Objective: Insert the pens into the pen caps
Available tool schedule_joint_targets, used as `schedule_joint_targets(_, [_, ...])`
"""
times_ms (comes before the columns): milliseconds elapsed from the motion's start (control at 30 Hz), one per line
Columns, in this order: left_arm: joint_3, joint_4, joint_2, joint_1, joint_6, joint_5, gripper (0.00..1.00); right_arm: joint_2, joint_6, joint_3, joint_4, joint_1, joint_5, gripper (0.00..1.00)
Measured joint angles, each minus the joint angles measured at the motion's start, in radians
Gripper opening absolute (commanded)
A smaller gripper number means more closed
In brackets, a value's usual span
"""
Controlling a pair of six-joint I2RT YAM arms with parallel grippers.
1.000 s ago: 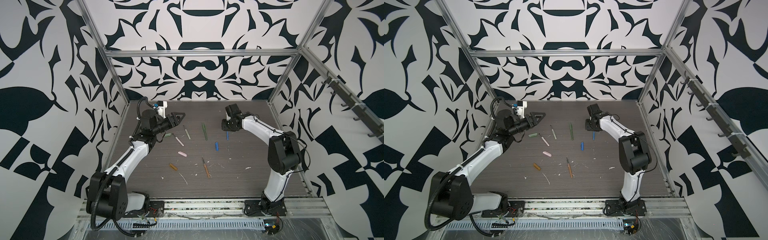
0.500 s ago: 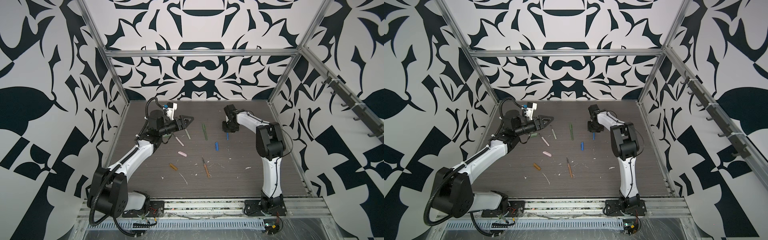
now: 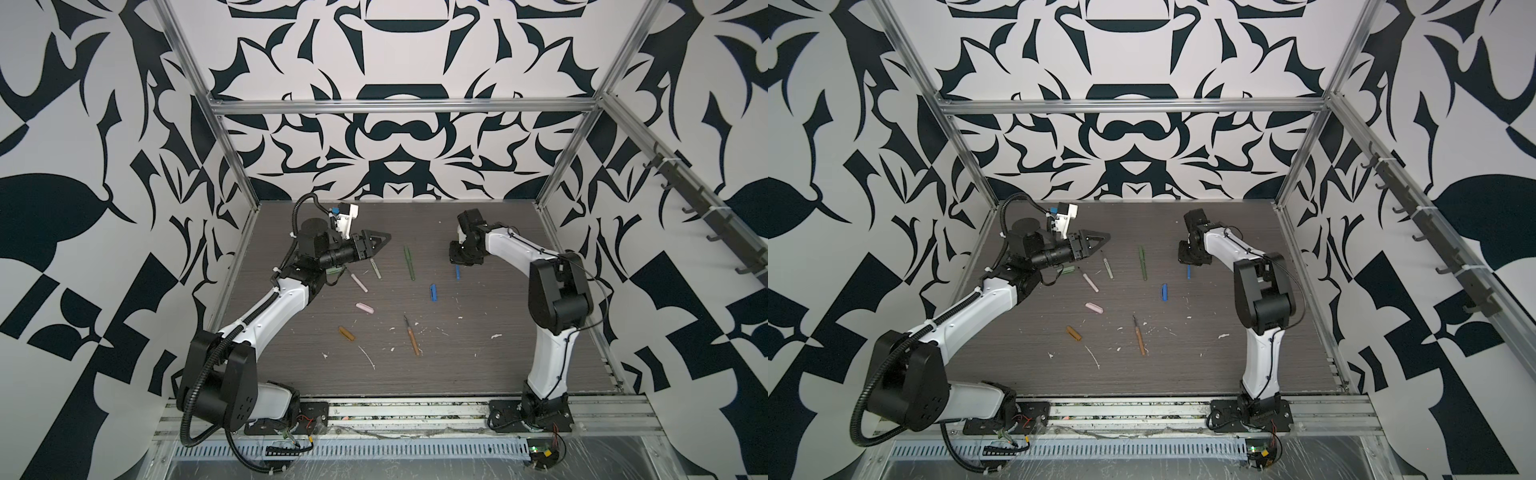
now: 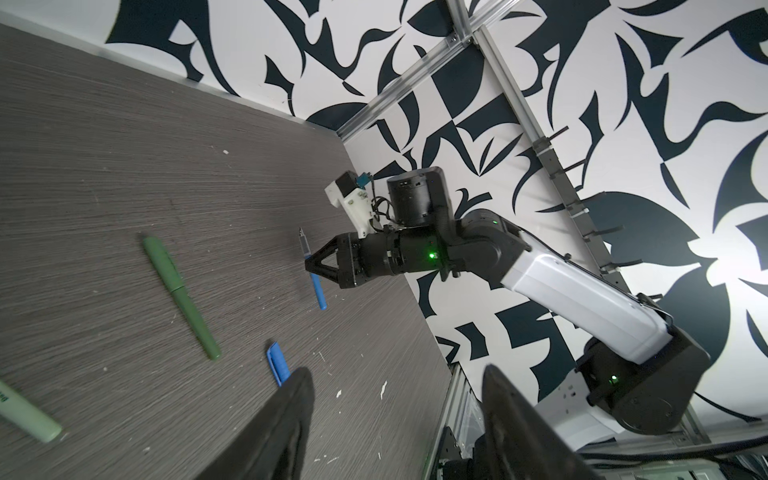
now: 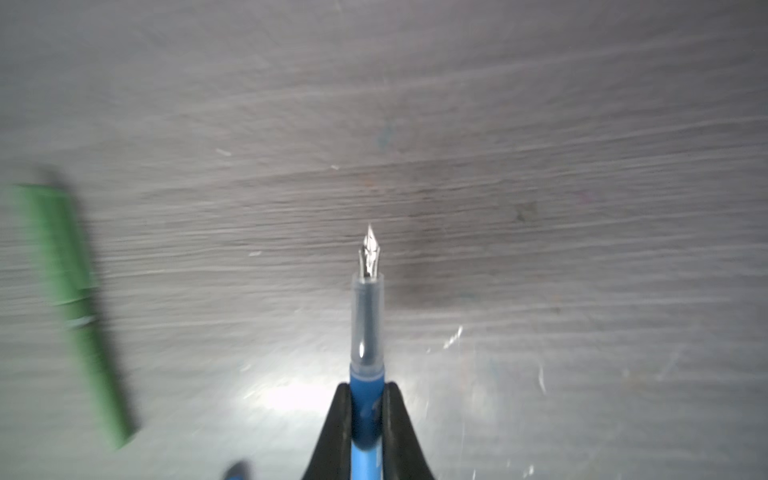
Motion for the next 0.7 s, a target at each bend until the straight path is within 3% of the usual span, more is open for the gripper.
schedule_joint_targets(133, [0.000,0.057,0.019,-0.045,0.015,0.048,0.65,-0.258,0.064,-0.145,0.128,0.044,-0.020,0.04])
schedule_joint_targets(367, [0.000,0.168,0.078,-0.105,0.007,0.143,0.60,-0.624,0.172,-0.292,0.360,0.286,-0.014,0.04])
schedule_joint_targets(500, [-0.001,0.217,0.098,-0.116,-0.005,0.178,0.58,-0.681,0.218,-0.341,0.455,0.381,-0.003,0.03])
schedule_joint_targets(700, [-0.002,0.263,0.098,-0.129,-0.010,0.205,0.55,-0.671,0.251,-0.352,0.487,0.418,0.006,0.03])
